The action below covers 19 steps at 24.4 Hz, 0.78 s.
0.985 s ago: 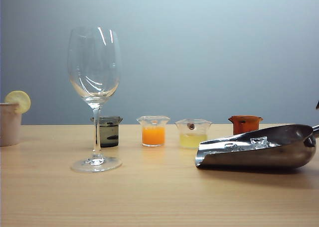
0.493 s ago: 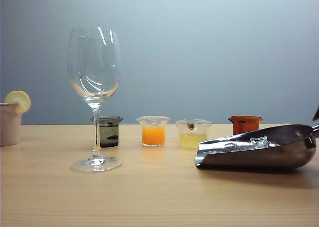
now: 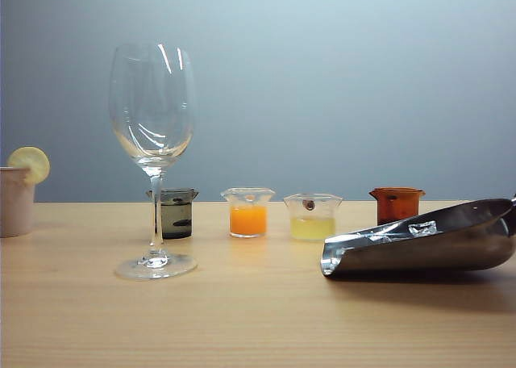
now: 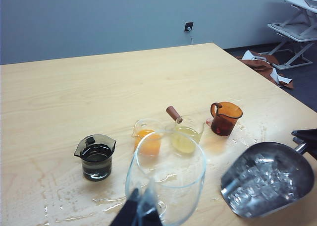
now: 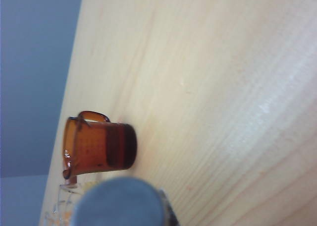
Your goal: Pick up the ice scoop on the desk filled with ice cubes, pour the ice into the goblet, and finally put the scoop back on the table.
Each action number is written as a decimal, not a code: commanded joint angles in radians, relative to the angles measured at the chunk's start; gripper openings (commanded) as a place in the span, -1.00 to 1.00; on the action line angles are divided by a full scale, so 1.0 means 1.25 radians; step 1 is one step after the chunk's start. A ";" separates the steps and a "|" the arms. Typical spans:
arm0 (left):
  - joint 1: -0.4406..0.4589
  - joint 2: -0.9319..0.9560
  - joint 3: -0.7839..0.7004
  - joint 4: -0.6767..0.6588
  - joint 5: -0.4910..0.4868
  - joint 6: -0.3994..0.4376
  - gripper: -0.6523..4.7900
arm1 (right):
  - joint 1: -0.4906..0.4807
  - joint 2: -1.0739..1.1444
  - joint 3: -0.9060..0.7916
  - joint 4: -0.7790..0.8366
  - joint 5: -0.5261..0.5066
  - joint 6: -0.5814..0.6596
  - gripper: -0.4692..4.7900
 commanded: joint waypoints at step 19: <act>0.000 -0.001 0.003 0.005 -0.002 0.003 -0.78 | 0.000 0.001 -0.001 0.117 -0.047 0.119 -0.83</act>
